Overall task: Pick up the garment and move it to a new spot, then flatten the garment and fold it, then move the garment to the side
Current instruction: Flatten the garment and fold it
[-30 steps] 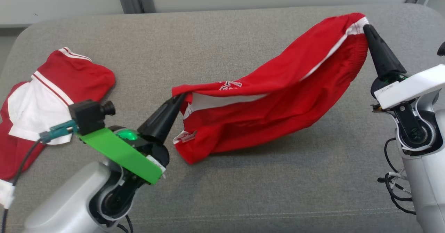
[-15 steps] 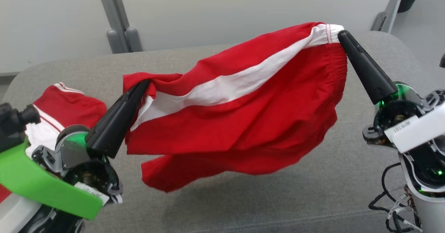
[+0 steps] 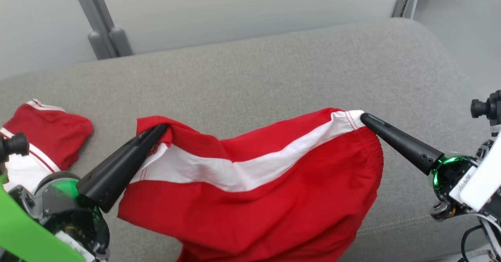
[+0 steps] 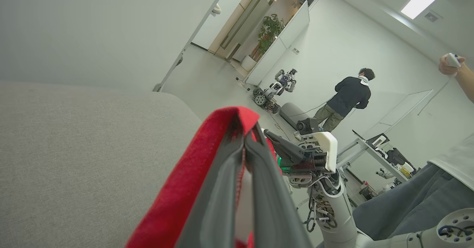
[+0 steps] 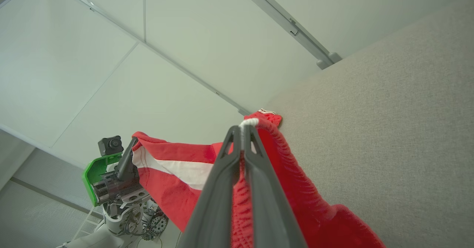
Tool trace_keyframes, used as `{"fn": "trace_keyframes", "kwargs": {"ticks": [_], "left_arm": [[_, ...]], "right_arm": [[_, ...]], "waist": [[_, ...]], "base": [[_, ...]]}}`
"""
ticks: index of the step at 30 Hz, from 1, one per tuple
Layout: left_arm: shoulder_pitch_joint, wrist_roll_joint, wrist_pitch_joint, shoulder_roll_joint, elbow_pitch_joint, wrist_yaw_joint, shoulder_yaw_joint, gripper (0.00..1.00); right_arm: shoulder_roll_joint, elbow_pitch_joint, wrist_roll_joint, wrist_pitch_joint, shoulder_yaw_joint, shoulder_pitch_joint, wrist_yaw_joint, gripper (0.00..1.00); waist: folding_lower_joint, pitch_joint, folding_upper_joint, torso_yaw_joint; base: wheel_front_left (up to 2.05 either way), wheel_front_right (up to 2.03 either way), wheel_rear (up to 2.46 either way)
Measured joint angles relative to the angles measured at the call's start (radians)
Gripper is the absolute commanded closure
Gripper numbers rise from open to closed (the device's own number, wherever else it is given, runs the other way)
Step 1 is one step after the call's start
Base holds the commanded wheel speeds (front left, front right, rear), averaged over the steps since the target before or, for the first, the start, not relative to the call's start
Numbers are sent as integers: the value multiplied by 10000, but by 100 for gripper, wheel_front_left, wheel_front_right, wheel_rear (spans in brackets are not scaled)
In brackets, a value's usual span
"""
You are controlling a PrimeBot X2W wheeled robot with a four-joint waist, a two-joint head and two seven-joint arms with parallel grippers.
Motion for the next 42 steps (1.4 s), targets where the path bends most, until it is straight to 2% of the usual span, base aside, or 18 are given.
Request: {"fn": "trace_keyframes", "kwargs": {"ticks": [1, 8, 9, 12, 15, 18, 22, 24, 27, 30, 33, 36, 40, 42], "left_arm": [[-9, -230, 128, 59, 130, 0, 21, 100], [-800, -1287, 1436, 180, 1559, 2, -128, 100], [-1317, -1643, 1743, 136, 2355, 8, -123, 100], [-1941, -1699, 2033, 10, 3120, 96, -115, 100], [-3042, -1553, 2330, -222, 4307, 178, -115, 100], [-4337, -920, 2192, -917, 5392, 178, -52, 100], [-6142, 955, 1310, -1758, 6654, 159, 33, 100], [-6777, 2017, 918, -1870, 7221, 159, -61, 100], [-7492, 2671, 362, -2305, 7649, 165, -94, 100], [-8077, 2928, -192, -3112, 7603, 180, -25, 100], [-8146, 2755, -539, -3877, 7196, 178, -163, 100], [-7438, 2863, -825, -4195, 7056, -67, -754, 100], [-5268, 2911, -876, -4148, 7181, -173, -1705, 100], [-4349, 2909, -991, -4054, 7442, -422, -1975, 100]], "right_arm": [[-8, 165, 128, 96, -79, -25, -207, 100], [242, 1501, 407, 476, -328, -1402, -215, 100], [454, 2132, 282, 458, -364, -2201, -207, 100], [744, 2836, 69, 403, -322, -3095, -203, 100], [1139, 4431, -886, -163, -606, -4324, -190, 100], [1699, 5714, -1958, -1264, -1392, -5606, -174, 100], [2648, 6589, -3593, -3074, -2046, -8064, -100, 100], [3005, 6658, -3931, -3507, -1879, -9092, -100, 100], [3499, 6615, -4257, -4113, -1432, -10171, -105, 100], [3312, 6036, -4443, -4504, -915, -10895, -107, 100], [3093, 5622, -3908, -4418, -583, -10696, 12, 100], [3087, 5666, -3233, -4203, -297, -9024, 316, 100], [3043, 6109, -2982, -3722, 46, -5913, 320, 100], [3087, 6360, -2773, -3718, 182, -4905, 566, 100]], "waist": [[0, 131, 0, 8], [0, 930, 0, 129], [0, 1202, 0, 201], [0, 1469, 0, 285], [0, 1878, 0, 430], [0, 2291, 0, 596], [0, 2851, 0, 798], [1, 3141, 0, 876], [1, 3584, -1, 949], [1, 4026, 0, 965], [1, 4465, 0, 943], [1, 4899, 0, 908], [1, 5404, 0, 855], [2, 5606, 0, 810]], "base": [[0, 0, 0], [0, 0, 0], [0, 0, 0], [0, 0, 0], [0, 0, 0], [0, 0, 0], [0, 0, 0], [0, 0, 0], [0, 0, 0], [0, 0, 0], [0, 0, 0], [0, 0, 0], [0, 0, 0], [0, 0, 0]]}}
